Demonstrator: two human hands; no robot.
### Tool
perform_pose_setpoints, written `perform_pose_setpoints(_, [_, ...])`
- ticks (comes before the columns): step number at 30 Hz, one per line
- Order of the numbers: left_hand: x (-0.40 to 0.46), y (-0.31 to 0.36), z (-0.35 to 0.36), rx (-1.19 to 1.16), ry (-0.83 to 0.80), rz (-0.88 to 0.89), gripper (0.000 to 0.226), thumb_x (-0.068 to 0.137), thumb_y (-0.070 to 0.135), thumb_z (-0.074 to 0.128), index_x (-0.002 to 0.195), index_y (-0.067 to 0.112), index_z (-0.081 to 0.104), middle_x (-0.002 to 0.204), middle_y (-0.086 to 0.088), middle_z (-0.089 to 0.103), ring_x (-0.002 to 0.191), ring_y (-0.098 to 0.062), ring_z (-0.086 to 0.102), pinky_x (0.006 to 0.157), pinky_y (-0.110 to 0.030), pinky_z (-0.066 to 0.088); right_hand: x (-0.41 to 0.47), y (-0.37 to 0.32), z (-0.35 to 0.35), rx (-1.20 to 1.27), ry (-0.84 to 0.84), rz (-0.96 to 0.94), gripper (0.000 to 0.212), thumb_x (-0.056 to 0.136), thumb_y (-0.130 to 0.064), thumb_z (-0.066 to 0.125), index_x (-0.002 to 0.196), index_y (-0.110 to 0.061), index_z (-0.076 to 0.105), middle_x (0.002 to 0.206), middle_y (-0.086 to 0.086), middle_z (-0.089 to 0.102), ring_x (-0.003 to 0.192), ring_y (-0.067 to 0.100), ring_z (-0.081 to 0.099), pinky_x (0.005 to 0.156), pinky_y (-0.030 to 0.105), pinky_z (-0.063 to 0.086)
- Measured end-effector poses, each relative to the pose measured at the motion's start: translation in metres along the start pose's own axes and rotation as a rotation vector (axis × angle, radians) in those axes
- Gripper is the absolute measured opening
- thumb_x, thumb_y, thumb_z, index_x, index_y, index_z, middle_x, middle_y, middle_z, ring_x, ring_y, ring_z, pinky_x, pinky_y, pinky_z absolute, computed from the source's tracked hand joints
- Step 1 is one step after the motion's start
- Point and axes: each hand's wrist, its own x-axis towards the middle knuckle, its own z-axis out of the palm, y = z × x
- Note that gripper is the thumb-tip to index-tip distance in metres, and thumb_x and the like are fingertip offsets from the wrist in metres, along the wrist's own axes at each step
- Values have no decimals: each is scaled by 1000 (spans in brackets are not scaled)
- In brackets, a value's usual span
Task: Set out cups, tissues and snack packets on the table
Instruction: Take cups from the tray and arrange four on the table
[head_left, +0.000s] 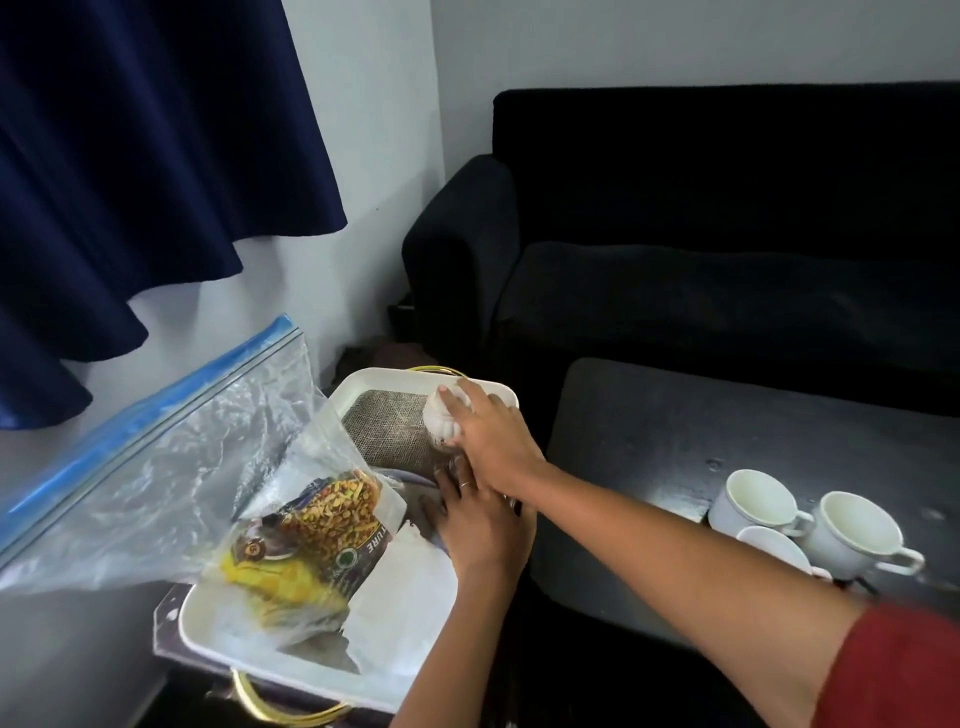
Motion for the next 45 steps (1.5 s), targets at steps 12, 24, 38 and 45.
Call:
perform_pose_setpoints(12, [-1, 3, -7, -66, 142, 40, 75, 90, 59, 41, 148, 16, 20, 158, -4, 20, 147, -23, 12, 117, -52, 11, -83, 48, -70, 990, 113, 448, 51, 87, -17, 64, 135, -19, 47, 121, -1, 58, 110, 13, 57, 77, 8, 47])
perform_pose_setpoints(24, [-34, 61, -27, -265, 138, 576, 91, 75, 54, 67, 147, 39, 15, 153, 13, 31, 142, -10, 29, 118, -47, 9, -152, 100, -124, 1412, -237, 763, 9, 89, -29, 55, 85, -24, 60, 79, -3, 61, 73, 12, 56, 66, 27, 42])
perform_pose_setpoints(38, [-79, 138, -17, -480, 5, 624, 62, 58, 68, 73, 110, 42, 52, 104, 25, 63, 96, 4, 59, 87, -25, 47, -224, 144, -149, 1041, 5, 790, 25, 92, -49, 47, 98, -25, 51, 94, -5, 56, 76, 7, 52, 62, 20, 42])
perform_pose_setpoints(45, [-102, 173, -2, -456, -93, 603, 66, 53, 83, 60, 103, 40, 52, 98, 15, 62, 87, -3, 62, 78, -25, 48, -260, 152, -183, 805, -46, 587, 38, 75, -31, 76, 106, -23, 57, 113, 2, 57, 95, 9, 60, 71, 14, 48])
